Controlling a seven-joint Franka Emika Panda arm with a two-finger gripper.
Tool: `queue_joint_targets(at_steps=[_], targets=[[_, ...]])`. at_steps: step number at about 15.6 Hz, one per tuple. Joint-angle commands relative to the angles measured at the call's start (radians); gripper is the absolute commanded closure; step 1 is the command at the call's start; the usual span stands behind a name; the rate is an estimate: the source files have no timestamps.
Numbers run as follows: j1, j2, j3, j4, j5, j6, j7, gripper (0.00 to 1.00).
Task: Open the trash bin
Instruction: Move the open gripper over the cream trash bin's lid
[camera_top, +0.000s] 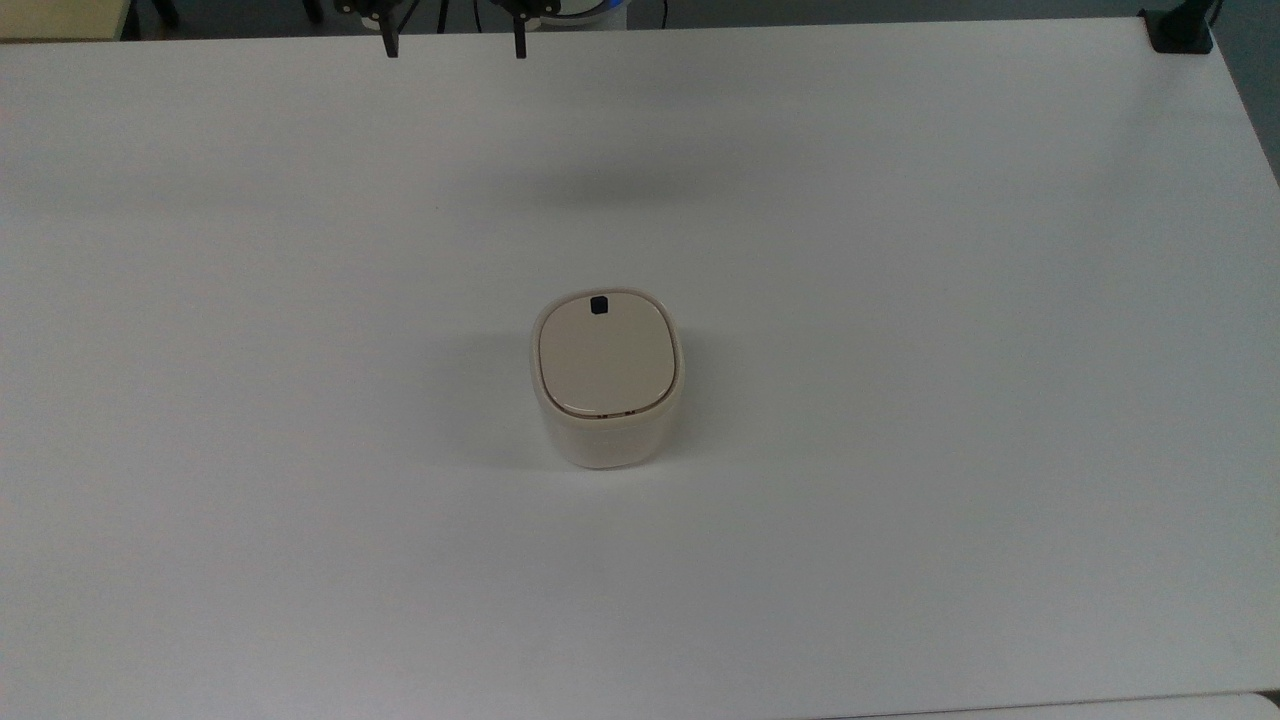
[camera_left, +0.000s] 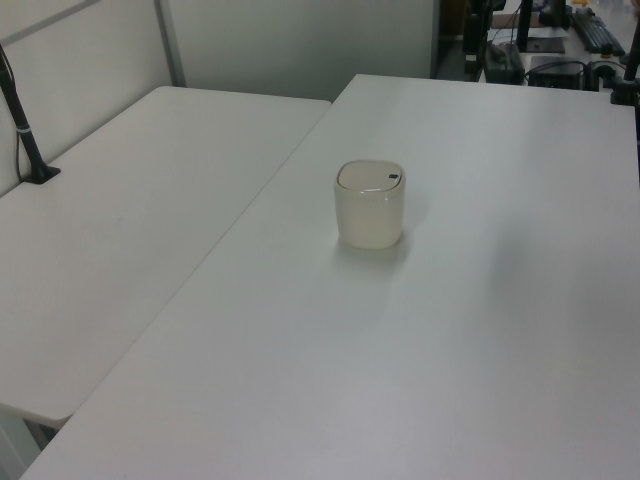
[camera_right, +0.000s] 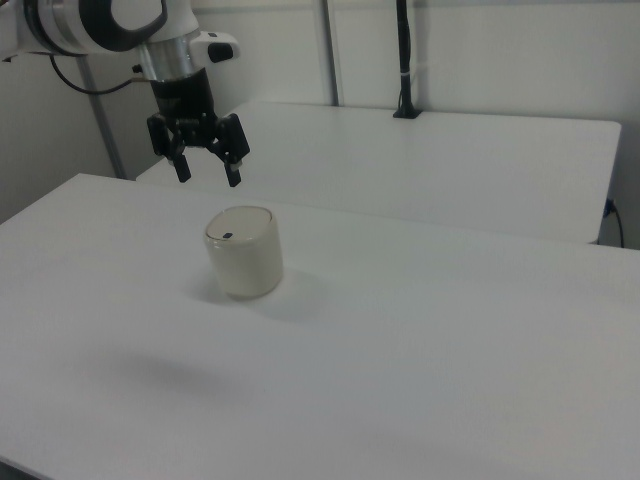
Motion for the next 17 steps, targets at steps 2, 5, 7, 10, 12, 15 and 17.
queue_joint_targets(at_steps=[2,5,7,10,12,15,17], targets=[[-0.021,-0.024,0.010,-0.027,0.005,-0.001,0.009,0.00],[-0.021,-0.024,0.010,-0.027,0.005,-0.001,0.009,0.00],[-0.021,-0.024,0.010,-0.027,0.005,-0.002,0.009,0.00],[-0.022,-0.024,0.010,-0.027,0.005,-0.002,-0.001,0.00],[-0.022,-0.024,0.010,-0.027,0.005,-0.001,-0.011,0.32],[-0.015,-0.021,0.010,-0.028,0.005,0.001,-0.015,0.76],[-0.013,-0.013,0.010,-0.028,0.003,0.002,-0.015,0.87]])
